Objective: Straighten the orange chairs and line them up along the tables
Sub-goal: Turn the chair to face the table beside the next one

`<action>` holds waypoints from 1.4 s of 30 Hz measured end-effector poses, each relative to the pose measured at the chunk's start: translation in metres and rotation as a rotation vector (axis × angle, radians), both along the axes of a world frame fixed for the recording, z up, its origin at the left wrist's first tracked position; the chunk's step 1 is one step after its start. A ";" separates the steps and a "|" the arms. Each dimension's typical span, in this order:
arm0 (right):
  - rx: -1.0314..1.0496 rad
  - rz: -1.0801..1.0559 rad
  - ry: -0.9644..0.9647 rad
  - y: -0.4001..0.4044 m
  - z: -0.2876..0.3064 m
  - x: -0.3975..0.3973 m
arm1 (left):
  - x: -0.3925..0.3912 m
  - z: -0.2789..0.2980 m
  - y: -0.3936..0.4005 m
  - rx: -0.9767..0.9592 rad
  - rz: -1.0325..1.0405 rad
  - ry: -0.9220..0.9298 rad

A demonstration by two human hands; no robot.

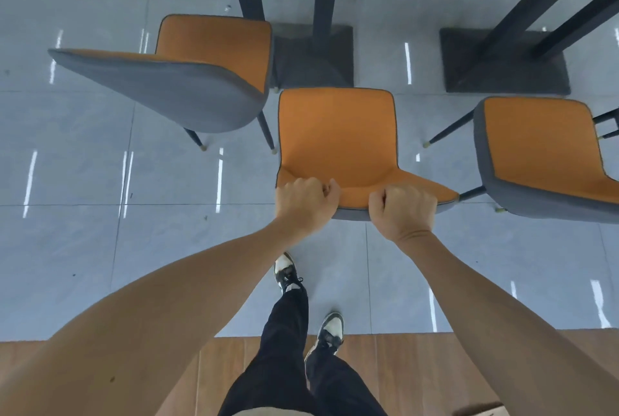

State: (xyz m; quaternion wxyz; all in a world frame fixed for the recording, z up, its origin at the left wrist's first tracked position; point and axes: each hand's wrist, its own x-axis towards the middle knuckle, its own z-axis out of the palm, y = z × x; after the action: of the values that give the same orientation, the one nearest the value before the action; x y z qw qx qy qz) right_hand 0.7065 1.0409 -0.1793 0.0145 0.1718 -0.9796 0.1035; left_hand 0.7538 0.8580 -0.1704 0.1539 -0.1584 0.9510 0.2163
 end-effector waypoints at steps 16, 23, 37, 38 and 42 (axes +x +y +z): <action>0.068 -0.048 -0.006 -0.096 -0.009 -0.224 | -0.221 -0.006 -0.096 0.005 0.006 0.076; 0.012 -0.015 0.055 -0.103 -0.008 -0.250 | -0.249 -0.010 -0.107 -0.002 -0.035 0.103; 0.089 0.089 -0.311 -0.117 0.009 -0.259 | -0.253 -0.005 -0.120 -0.053 -0.007 -0.022; 0.074 0.120 -0.339 -0.113 0.010 -0.256 | -0.252 -0.002 -0.117 -0.053 0.001 -0.064; -0.040 0.166 -0.239 -0.067 0.018 -0.227 | -0.235 0.008 -0.102 -0.129 -0.026 -0.074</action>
State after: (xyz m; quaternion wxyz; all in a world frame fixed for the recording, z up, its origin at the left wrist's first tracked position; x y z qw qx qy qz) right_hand 0.4795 0.9743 -0.1609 -0.1073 0.2382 -0.9545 0.1435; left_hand 0.5188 0.7563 -0.1619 0.1812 -0.1635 0.9586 0.1465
